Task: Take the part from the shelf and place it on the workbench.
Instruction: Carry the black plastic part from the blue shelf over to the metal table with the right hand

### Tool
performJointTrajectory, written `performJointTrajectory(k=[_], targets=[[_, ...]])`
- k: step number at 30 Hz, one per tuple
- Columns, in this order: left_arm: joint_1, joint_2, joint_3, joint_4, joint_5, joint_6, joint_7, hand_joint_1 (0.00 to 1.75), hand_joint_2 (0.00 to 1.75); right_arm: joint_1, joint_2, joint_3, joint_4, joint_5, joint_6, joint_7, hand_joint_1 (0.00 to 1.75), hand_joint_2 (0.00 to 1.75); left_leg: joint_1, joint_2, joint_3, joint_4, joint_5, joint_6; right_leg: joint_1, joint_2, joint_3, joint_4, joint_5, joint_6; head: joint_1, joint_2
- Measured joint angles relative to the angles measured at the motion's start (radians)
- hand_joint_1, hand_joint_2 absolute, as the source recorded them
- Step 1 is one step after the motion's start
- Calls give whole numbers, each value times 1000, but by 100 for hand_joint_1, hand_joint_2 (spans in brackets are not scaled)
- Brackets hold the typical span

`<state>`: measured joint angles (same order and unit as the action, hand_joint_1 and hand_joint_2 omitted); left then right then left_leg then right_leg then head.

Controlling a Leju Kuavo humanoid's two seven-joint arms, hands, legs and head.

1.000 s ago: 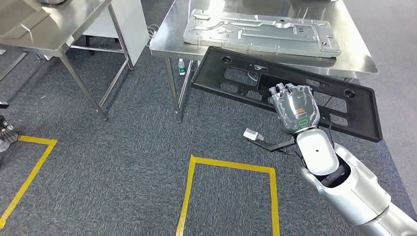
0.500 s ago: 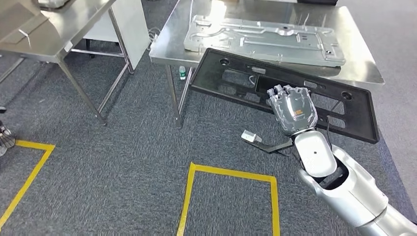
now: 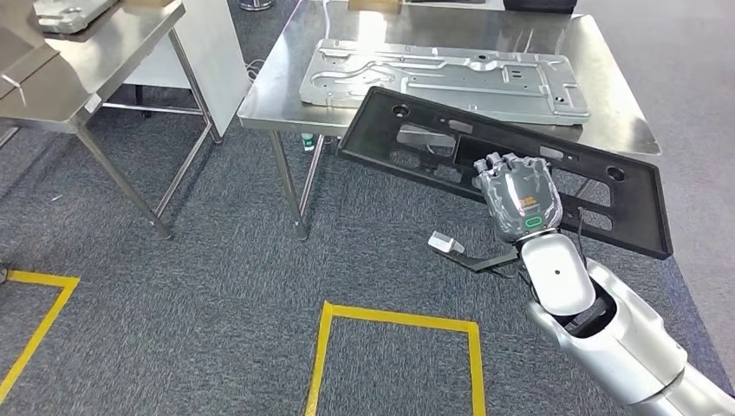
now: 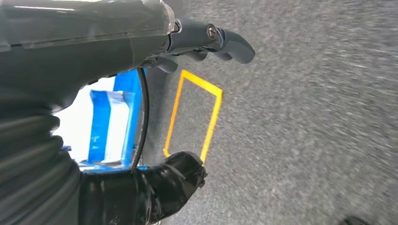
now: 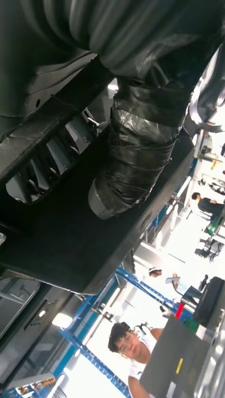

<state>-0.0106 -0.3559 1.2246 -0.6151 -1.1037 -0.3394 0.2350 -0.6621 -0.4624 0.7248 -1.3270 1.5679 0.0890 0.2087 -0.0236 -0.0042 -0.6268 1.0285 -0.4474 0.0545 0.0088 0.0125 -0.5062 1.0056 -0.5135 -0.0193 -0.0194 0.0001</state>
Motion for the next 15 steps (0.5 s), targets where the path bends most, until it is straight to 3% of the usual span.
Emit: performJointTrajectory(k=[1,3,5,8,9,10,11,13,15], targets=[[1,1,-2,-1,3,0,2,0,175,2,0,0,0,0,-1,-1,175,175,-3,-4,5,-8,-13,4,-1,2,6,2,2,6,0,0],[4,0,-8,-1,10,0,4,0,175,5,0,0,-2,0,-6,-4,175,175,2,-5,36,-37,6,14,0,2,18,15,4,16,-2,0],[7,-1,-14,-2,15,0,6,0,175,3,-1,0,-3,0,-13,-6,175,175,10,-1,67,-50,18,19,-1,0,0,69,-18,26,-1,0],[8,-4,-24,-2,21,0,8,0,175,6,-3,0,-4,0,-17,-8,175,175,17,1,82,-51,3,14,-17,-3,-112,227,-90,47,0,0],[8,-5,-27,-2,25,0,8,0,175,10,-3,0,-4,0,-17,-8,175,175,20,0,88,-49,-4,10,-22,-4,-145,256,-99,54,0,0],[8,-6,-28,-2,28,0,9,0,175,13,-3,0,-4,0,-17,-9,175,175,24,-1,96,-48,-13,6,-27,-5,-162,253,-88,60,0,0],[9,-6,-30,-2,31,0,9,0,175,15,-3,0,-4,0,-17,-10,175,175,29,-2,107,-45,-23,0,-32,-7,-162,215,-52,67,0,0],[13,-6,-35,-2,34,-1,11,0,175,17,-4,0,-3,0,-18,-14,175,175,35,-1,130,-40,-47,-14,-40,-14,-140,94,48,76,-1,0],[16,-6,-42,-2,39,-2,14,0,175,22,-4,0,-2,0,-22,-21,175,175,36,-1,139,-39,-64,-29,-36,-20,-128,25,99,66,0,0]])
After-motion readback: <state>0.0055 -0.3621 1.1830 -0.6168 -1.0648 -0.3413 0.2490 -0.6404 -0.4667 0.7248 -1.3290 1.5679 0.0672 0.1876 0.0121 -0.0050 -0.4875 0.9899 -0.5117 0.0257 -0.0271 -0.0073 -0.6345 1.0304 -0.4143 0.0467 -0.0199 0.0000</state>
